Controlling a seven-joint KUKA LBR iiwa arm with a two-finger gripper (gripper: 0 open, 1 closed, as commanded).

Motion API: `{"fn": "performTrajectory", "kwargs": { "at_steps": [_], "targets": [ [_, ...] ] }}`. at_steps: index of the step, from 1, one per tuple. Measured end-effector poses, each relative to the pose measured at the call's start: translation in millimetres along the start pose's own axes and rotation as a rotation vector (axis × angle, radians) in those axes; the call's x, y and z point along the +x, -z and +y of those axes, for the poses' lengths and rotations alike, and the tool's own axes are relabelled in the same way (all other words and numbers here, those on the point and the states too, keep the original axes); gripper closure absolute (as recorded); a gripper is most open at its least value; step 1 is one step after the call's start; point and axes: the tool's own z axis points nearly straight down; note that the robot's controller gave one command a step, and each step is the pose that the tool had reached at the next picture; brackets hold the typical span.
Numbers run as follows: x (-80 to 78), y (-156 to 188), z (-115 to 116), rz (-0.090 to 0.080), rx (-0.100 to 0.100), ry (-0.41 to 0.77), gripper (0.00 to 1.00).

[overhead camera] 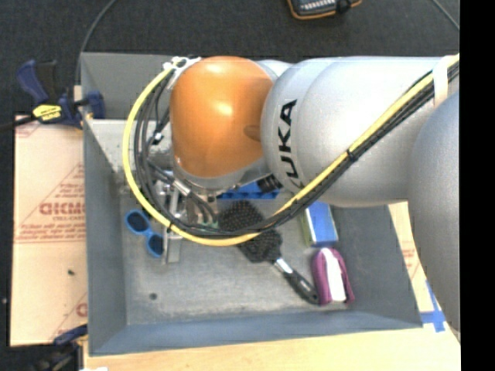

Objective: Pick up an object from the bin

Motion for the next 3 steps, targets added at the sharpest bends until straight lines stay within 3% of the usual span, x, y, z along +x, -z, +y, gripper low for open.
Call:
{"fn": "performTrajectory", "kwargs": {
  "at_steps": [1, 2, 3],
  "targets": [
    [-1.9, 4.6, -1.4, -0.008, -0.002, -0.006, 0.0],
    [-40.0, -138.1, 5.8, -0.012, -0.005, -0.09, 0.0],
    [-48.1, -169.8, 13.8, -0.019, -0.015, -0.246, 0.0]
  ]
}}
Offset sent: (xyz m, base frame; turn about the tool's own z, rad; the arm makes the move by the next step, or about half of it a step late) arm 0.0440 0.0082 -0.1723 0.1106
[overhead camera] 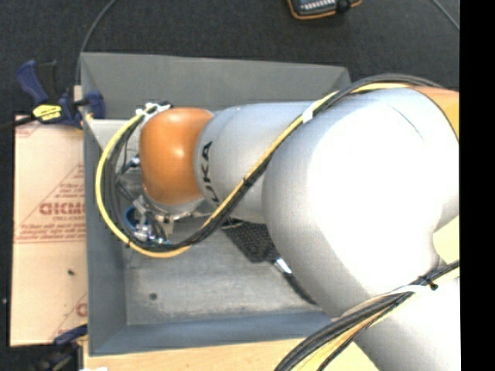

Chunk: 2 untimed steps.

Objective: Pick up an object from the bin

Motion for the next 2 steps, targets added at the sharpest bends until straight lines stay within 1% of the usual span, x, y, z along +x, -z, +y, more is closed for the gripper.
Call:
{"fn": "performTrajectory", "kwargs": {
  "at_steps": [1, 2],
  "targets": [
    [-16.9, 29.9, -7.1, 0.007, 0.002, -0.257, 0.0],
    [-21.5, -1.0, -24.9, -0.003, -0.005, -0.073, 0.0]
  ]
}}
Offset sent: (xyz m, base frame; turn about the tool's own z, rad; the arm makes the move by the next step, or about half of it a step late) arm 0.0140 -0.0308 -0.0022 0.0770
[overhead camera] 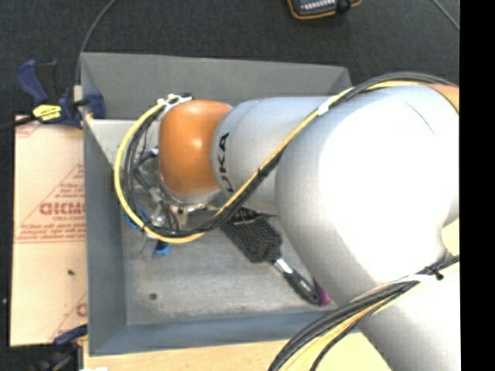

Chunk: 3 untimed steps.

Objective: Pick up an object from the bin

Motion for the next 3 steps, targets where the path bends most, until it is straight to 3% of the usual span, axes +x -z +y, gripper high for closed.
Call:
{"fn": "performTrajectory", "kwargs": {
  "at_steps": [1, 3],
  "targets": [
    [-18.4, 3.3, 0.4, 0.005, -0.011, -0.242, 1.0],
    [-18.0, 11.9, -0.3, 0.006, -0.01, -0.243, 1.0]
  ]
}}
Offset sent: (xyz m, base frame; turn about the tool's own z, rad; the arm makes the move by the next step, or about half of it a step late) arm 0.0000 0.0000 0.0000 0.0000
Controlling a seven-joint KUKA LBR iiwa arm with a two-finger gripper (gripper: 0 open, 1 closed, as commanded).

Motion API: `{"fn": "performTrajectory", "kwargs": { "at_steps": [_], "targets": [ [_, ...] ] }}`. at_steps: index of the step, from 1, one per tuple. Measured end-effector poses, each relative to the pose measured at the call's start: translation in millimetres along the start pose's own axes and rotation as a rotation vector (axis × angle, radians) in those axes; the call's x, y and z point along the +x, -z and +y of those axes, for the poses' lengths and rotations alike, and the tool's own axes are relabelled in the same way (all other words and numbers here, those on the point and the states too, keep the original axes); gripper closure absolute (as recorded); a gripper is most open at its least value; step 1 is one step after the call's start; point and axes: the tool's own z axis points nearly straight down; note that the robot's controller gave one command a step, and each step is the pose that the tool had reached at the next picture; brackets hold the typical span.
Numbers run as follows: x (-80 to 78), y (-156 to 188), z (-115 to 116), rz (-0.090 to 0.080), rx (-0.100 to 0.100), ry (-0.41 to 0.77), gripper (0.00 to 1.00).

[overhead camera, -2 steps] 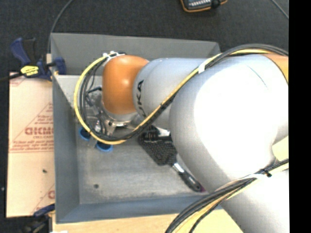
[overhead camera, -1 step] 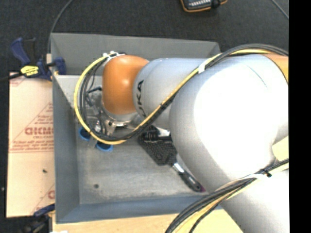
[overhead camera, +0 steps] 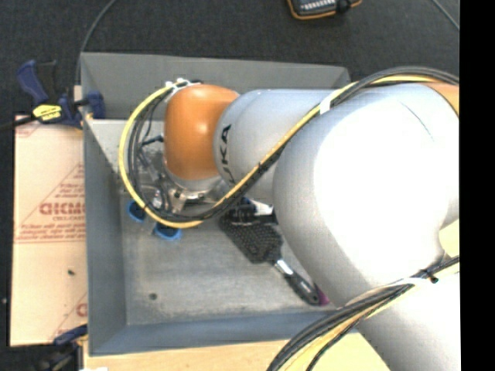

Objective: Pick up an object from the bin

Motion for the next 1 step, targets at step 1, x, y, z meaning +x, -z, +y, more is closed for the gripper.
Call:
{"fn": "performTrajectory", "kwargs": {
  "at_steps": [1],
  "targets": [
    [-1.4, 8.4, 0.2, -0.003, -0.003, 0.0, 1.0]
  ]
}}
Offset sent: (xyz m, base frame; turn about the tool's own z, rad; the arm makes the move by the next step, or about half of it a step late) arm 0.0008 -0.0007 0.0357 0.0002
